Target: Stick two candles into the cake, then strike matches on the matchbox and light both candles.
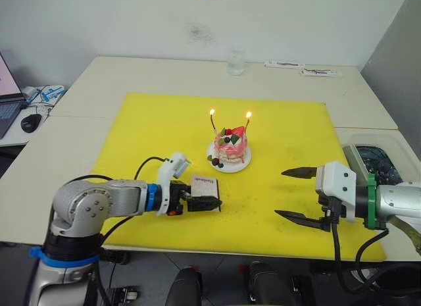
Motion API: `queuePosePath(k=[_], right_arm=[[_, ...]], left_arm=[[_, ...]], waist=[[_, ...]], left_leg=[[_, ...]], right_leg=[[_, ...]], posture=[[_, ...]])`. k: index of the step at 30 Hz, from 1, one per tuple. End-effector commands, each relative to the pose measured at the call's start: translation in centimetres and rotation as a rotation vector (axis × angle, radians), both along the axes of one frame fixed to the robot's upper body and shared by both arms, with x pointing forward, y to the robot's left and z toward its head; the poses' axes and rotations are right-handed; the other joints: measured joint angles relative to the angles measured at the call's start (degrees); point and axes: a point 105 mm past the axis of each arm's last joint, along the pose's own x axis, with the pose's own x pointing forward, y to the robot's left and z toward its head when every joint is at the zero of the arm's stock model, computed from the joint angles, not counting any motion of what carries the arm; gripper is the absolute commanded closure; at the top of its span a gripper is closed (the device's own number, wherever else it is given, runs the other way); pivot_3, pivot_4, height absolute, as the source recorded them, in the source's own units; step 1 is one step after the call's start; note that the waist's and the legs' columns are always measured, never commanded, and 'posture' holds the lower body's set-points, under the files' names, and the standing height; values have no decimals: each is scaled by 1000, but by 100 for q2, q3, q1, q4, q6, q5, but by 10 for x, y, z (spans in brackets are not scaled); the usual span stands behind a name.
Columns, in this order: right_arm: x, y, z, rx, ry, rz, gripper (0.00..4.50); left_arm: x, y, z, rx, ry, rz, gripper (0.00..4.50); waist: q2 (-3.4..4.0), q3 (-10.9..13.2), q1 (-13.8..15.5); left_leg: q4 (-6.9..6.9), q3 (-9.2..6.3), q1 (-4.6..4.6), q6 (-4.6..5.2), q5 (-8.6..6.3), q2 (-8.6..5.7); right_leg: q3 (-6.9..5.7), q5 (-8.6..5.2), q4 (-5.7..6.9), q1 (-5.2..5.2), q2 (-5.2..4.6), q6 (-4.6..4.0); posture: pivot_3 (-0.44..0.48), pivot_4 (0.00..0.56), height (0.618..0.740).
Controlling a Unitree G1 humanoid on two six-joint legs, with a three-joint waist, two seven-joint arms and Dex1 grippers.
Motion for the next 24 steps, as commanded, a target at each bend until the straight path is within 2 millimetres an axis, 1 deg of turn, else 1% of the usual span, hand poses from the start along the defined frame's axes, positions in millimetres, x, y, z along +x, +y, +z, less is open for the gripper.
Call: queuePosePath(k=[1, 4, 5, 7, 9, 11, 14, 15, 17, 18, 20, 24], right_arm=[[2, 1, 7, -5, -54, 6, 0], [3, -1, 9, -13, -62, 7, 0], [5, -2, 11, -14, -71, 5, 0], [6, -4, 14, -14, -82, 3, 0], [8, -7, 17, -14, -99, -5, 0], [12, -14, 22, -19, -123, -35, 0], [17, -31, 30, -18, -142, -85, 0], [18, -37, 33, -20, -143, -98, 0], [18, -47, 37, -28, -144, -108, 0], [18, -55, 41, -40, -139, -113, 0], [15, -67, 46, -63, -122, -111, 0], [13, -76, 50, -80, -95, -93, 0]], left_arm=[[-3, 4, 9, 7, -62, -22, 15], [-2, 18, 11, 65, -124, -22, 15], [1, 29, 13, 126, -195, -15, 15], [3, 42, 15, 204, -281, -32, 15], [3, 53, 18, 227, -331, -54, 15], [6, 73, 24, 310, -443, -61, 15], [12, 103, 32, 424, -582, -16, 15], [12, 113, 33, 456, -606, -1, 15], [12, 126, 33, 492, -634, 12, 15], [9, 133, 33, 506, -638, 14, 15], [3, 142, 35, 516, -641, 14, 15], [-1, 147, 37, 518, -643, 14, 15]], waist=[[0, 0, 0], [-1, 1, -1], [-1, 1, 0], [-3, 2, -13], [-3, 2, 2], [-2, 3, 8], [-2, 4, 12], [-2, 4, 13], [-2, 4, 13], [-2, 4, 13], [0, 6, 11], [0, 7, 7]], left_leg=[[0, 0, 0, 0, 0, 0], [-2, 0, -1, 0, 0, 1], [-3, 0, -1, 0, 0, 1], [-4, 3, -1, 0, 0, 2], [-11, 6, 0, 0, 0, 5], [-10, 9, -3, -1, 0, 5], [-10, 13, -9, -1, -1, 5], [-10, 14, -10, -1, -1, 5], [-11, 18, -10, 0, -1, 5], [-11, 19, -10, 0, -1, 5], [-12, 22, -11, 0, -2, 5], [-12, 28, -9, 1, -2, 8]], right_leg=[[0, -1, -1, 0, 0, -1], [0, -3, -2, -2, 0, -5], [-1, -5, -1, -3, 0, -8], [1, -6, 2, -10, 0, -11], [1, -8, 1, -12, 0, -15], [1, -9, -2, -12, -3, -16], [1, -9, -9, -16, -6, -15], [1, -9, -10, -16, -8, -15], [0, -9, -10, -17, -10, -15], [1, -9, -11, -17, -11, -15], [1, -9, -13, -18, -12, -15], [-2, -9, -13, -18, -15, -14]], posture=[[0, 150, 740], [0, 150, 740], [0, 150, 740], [0, 150, 740], [0, 150, 740], [0, 150, 740], [0, 150, 740], [0, 150, 740], [0, 150, 740], [0, 150, 740], [0, 150, 740], [0, 150, 740]])
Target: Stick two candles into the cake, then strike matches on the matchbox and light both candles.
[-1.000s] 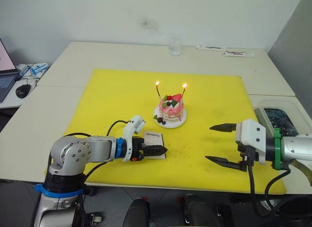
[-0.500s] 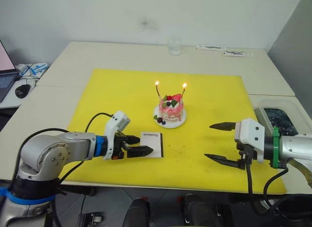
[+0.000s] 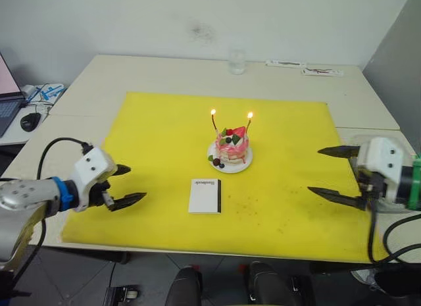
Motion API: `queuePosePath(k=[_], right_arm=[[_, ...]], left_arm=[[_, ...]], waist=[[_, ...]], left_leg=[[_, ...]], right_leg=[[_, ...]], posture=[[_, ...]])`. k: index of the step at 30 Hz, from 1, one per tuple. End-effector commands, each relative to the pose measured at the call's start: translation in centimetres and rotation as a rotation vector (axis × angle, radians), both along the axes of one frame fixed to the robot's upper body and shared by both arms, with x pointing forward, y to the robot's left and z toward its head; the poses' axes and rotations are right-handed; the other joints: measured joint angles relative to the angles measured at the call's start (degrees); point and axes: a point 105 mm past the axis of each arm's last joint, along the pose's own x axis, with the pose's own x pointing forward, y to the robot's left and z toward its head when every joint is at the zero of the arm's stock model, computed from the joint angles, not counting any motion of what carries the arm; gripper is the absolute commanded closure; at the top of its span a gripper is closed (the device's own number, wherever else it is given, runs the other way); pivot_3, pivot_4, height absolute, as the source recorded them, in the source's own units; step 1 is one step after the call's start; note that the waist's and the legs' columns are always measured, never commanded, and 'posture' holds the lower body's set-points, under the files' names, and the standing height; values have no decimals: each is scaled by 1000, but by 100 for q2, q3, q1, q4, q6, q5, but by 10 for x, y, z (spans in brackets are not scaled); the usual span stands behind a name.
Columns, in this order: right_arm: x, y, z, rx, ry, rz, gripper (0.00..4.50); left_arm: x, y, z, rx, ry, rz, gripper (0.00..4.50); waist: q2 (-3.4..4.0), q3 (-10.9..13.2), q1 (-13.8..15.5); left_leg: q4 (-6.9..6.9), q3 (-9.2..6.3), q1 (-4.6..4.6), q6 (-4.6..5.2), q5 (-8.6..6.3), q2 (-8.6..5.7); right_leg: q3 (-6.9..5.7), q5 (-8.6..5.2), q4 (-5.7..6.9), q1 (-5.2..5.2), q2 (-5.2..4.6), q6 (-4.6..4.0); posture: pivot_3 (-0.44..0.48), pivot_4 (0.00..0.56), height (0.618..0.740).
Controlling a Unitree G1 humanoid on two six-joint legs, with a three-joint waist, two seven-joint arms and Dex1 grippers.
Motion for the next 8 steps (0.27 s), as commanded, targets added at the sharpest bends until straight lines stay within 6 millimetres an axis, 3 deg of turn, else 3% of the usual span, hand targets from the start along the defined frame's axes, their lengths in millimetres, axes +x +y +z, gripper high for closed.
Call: queuePosePath(k=[1, 8], right_arm=[[-4, -2, 12, -16, -23, 42, 0], [-2, -5, 7, -38, 2, 49, 0]], left_arm=[[-1, 5, 17, 36, -60, -10, 15], [-4, 0, 13, 6, -29, -17, 15]], waist=[[0, 0, -2], [0, 0, -5]], left_leg=[[0, 1, 1, 0, 0, 0], [2, 3, 4, 0, 0, 0]], right_leg=[[1, 0, 1, 0, 0, 0], [2, 1, 6, 0, 0, 2]], posture=[[0, 150, 740], [0, 150, 740]])
